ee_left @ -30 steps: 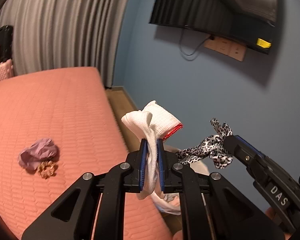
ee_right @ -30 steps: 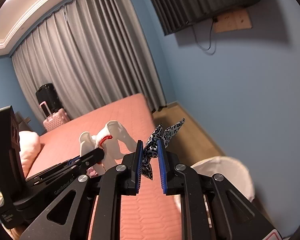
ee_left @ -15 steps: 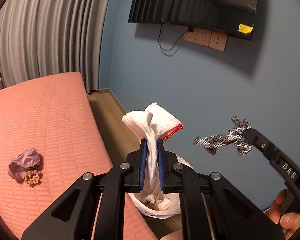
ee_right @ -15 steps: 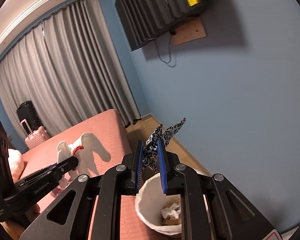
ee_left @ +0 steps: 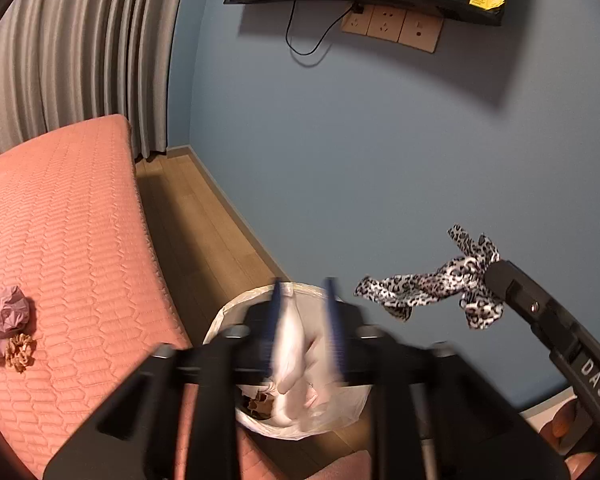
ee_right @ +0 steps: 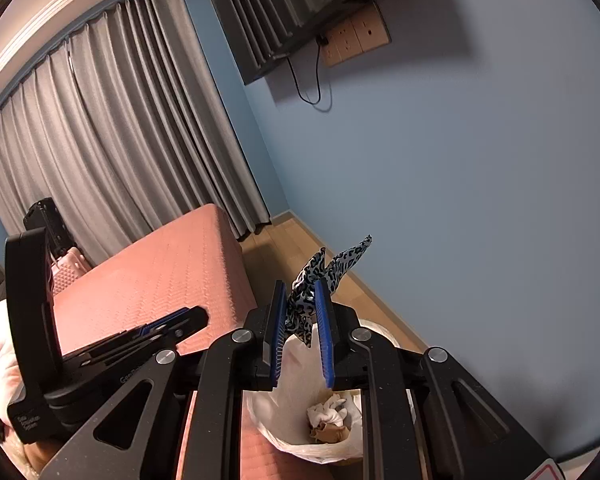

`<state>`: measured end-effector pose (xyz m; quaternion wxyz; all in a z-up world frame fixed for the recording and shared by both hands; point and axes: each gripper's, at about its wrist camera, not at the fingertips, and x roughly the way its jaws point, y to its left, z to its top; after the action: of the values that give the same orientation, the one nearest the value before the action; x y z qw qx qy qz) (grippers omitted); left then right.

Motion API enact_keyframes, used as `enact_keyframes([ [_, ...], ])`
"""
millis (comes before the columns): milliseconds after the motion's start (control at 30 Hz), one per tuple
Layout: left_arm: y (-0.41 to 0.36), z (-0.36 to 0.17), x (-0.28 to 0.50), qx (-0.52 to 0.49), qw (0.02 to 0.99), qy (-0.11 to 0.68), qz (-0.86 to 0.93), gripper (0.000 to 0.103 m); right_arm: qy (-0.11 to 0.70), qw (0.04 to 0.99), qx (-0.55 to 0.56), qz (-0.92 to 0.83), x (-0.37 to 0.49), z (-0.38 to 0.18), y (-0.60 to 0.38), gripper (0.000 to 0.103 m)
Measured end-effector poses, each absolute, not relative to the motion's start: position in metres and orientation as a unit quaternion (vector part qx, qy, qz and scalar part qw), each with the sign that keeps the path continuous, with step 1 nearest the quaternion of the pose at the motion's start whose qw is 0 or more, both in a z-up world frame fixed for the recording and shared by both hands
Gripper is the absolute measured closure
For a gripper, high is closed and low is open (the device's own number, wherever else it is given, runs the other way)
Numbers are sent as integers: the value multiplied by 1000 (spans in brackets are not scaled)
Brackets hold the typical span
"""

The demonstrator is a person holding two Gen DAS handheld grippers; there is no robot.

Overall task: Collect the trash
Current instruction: 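Carry sock and leopard scarf to the wastebasket and open both tools over it, then move both open tools back over the lilac cloth and scrunchie on the bed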

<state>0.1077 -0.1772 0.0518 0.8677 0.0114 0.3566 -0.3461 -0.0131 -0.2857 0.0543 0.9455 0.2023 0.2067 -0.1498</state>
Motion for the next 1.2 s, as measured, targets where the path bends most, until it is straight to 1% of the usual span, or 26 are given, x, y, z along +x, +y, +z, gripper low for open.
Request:
enact_keyframes([
  [67, -175, 53, 108, 7, 878, 348, -329, 42, 211, 944, 205, -149, -11, 51, -288, 89],
  [133, -171, 54, 106, 5, 882, 341, -325, 38, 214, 943, 205, -149, -8, 49, -289, 89],
  [400, -165, 54, 104, 21, 892, 335, -304, 38, 221, 943, 207, -140, 6, 48, -287, 89],
  [667, -155, 52, 111, 12, 896, 340, -285, 38, 231, 944, 196, -129, 23, 47, -279, 88],
  [733, -152, 50, 113, 8, 897, 342, -281, 38, 231, 944, 196, -128, 28, 46, -279, 85],
  [800, -148, 50, 115, 6, 898, 343, -276, 38, 233, 944, 197, -130, 30, 45, -278, 76],
  [867, -144, 49, 116, 4, 899, 345, -270, 36, 232, 943, 198, -131, 30, 44, -276, 73],
  [1000, -134, 47, 116, -4, 900, 348, -263, 35, 237, 944, 192, -124, 30, 47, -268, 71],
  [1100, -126, 47, 116, -11, 900, 350, -258, 35, 242, 945, 186, -118, 29, 49, -258, 65],
  [1200, -117, 47, 115, -17, 902, 350, -254, 35, 245, 946, 179, -112, 30, 52, -247, 64],
])
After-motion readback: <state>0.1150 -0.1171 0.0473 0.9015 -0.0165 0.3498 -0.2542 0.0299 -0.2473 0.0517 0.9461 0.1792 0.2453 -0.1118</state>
